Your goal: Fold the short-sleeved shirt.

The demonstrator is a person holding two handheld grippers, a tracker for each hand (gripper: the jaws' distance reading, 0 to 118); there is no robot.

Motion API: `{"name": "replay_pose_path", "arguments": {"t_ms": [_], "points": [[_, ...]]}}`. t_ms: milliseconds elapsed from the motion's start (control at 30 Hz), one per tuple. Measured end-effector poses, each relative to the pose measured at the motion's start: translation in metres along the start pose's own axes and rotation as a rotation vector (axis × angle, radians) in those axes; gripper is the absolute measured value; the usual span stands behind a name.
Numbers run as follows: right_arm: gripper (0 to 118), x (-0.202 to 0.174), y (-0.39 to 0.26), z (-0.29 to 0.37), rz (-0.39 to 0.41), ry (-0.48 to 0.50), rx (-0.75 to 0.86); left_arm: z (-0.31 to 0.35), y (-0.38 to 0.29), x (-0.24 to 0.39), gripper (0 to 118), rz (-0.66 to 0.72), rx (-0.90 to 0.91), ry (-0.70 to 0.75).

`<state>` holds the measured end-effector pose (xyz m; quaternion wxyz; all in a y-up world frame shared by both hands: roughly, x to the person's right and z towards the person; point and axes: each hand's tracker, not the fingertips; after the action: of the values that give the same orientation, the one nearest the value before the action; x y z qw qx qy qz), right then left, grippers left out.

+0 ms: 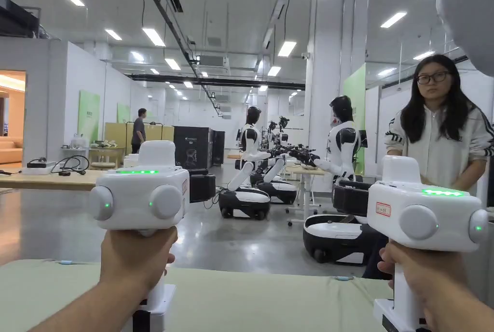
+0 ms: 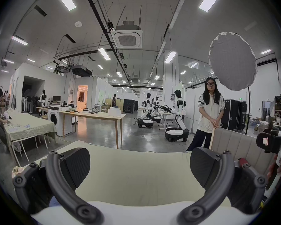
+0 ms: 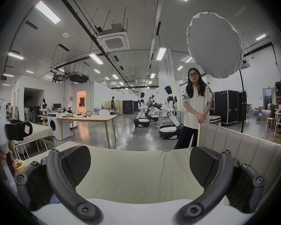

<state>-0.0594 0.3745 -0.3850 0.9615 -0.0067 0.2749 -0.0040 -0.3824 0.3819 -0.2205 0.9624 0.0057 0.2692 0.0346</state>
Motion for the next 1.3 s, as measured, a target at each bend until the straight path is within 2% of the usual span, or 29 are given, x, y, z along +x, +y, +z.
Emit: {"name": "replay_pose_path", "arguments": {"t_ms": [133,233,300,333,367,400,433,500,533,567,600,633,667,700,733,767,800,833,867,900,933,967,1000,1033,1067,1200,1233,1267,1300], "points": [[118,0.000,0.001,0.000,0.003,0.002,0.002,-0.002,0.001,-0.001,118,-0.012,-0.004,0.001],[118,0.001,0.004,0.002,0.019,0.004,0.005,-0.001,0.004,0.001,118,-0.079,0.006,0.005],[118,-0.001,0.005,0.003,0.084,-0.011,0.007,-0.001,0.007,0.008,118,-0.204,0.024,0.027],[118,-0.005,0.006,0.001,0.166,-0.026,0.000,-0.001,0.009,0.016,118,-0.338,0.034,0.064],[118,-0.012,0.008,0.000,0.319,-0.056,-0.010,-0.001,0.011,0.025,118,-0.521,0.044,0.102],[118,-0.024,0.007,-0.001,0.550,-0.105,-0.010,-0.002,0.010,0.035,118,-0.771,0.066,0.131],[118,-0.036,0.001,-0.003,0.819,-0.153,-0.019,-0.003,0.002,0.045,118,-1.061,0.087,0.141],[118,-0.048,-0.033,-0.011,1.530,-0.160,-0.010,0.001,-0.038,0.049,118,-1.821,0.223,0.148],[118,-0.046,-0.052,-0.010,1.876,-0.169,0.001,0.003,-0.056,0.042,118,-2.128,0.251,0.121],[118,-0.039,-0.065,-0.009,2.163,-0.172,0.027,0.006,-0.065,0.035,118,-2.340,0.259,0.068],[118,-0.038,-0.072,-0.002,2.320,-0.151,0.064,0.008,-0.065,0.035,118,-2.360,0.221,0.027],[118,-0.041,-0.066,-0.002,2.255,-0.134,0.054,0.010,-0.059,0.043,118,-2.226,0.176,0.025],[118,-0.050,-0.056,-0.003,2.028,-0.128,-0.016,0.012,-0.047,0.048,118,-1.892,0.108,0.048],[118,-0.058,-0.042,-0.002,1.722,-0.136,-0.039,0.011,-0.030,0.053,118,-1.537,0.051,0.039],[118,-0.061,-0.028,0.003,1.450,-0.135,-0.016,0.010,-0.016,0.051,118,-1.241,0.036,0.033],[118,-0.061,-0.014,0.005,1.103,-0.134,0.003,0.009,-0.005,0.044,118,-0.922,0.041,0.047],[118,-0.056,0.001,0.008,0.709,-0.102,-0.007,0.006,0.003,0.036,118,-0.612,0.027,0.048],[118,-0.047,0.011,0.010,0.385,-0.028,-0.040,0.004,0.005,0.026,118,-0.365,0.014,0.030],[118,-0.030,0.014,-0.002,0.096,0.044,-0.078,0.004,0.004,0.016,118,-0.136,0.008,0.036],[118,-0.020,0.012,-0.004,-0.064,0.053,-0.071,0.004,0.001,0.011,118,-0.023,-0.012,0.036],[118,-0.017,0.009,-0.005,-0.085,0.035,-0.049,-0.005,-0.002,0.007,118,0.055,-0.022,0.024],[118,-0.017,0.008,-0.005,-0.063,0.002,-0.019,-0.007,-0.002,0.006,118,0.060,-0.022,-0.003],[118,-0.017,0.010,0.000,-0.003,-0.025,0.006,-0.007,-0.003,0.006,118,0.062,-0.009,-0.024],[118,-0.017,0.010,0.000,0.043,-0.037,0.017,-0.005,-0.002,0.007,118,0.019,0.004,-0.002],[118,-0.016,0.010,-0.001,0.052,-0.040,0.011,-0.008,-0.002,0.010,118,-0.019,0.041,0.018],[118,-0.012,0.006,-0.003,0.004,-0.028,-0.027,-0.006,0.003,0.010,118,-0.005,0.028,0.014],[106,-0.009,0.005,-0.003,-0.009,-0.019,-0.018,-0.008,0.003,0.011,113,-0.027,-0.003,0.004],[51,-0.012,0.005,-0.001,-0.003,-0.031,-0.016,-0.008,0.002,0.015,79,-0.071,-0.004,0.014],[0,-0.010,0.005,-0.002,0.010,-0.086,-0.055,-0.006,0.002,0.018,21,-0.131,0.013,0.049]]}}
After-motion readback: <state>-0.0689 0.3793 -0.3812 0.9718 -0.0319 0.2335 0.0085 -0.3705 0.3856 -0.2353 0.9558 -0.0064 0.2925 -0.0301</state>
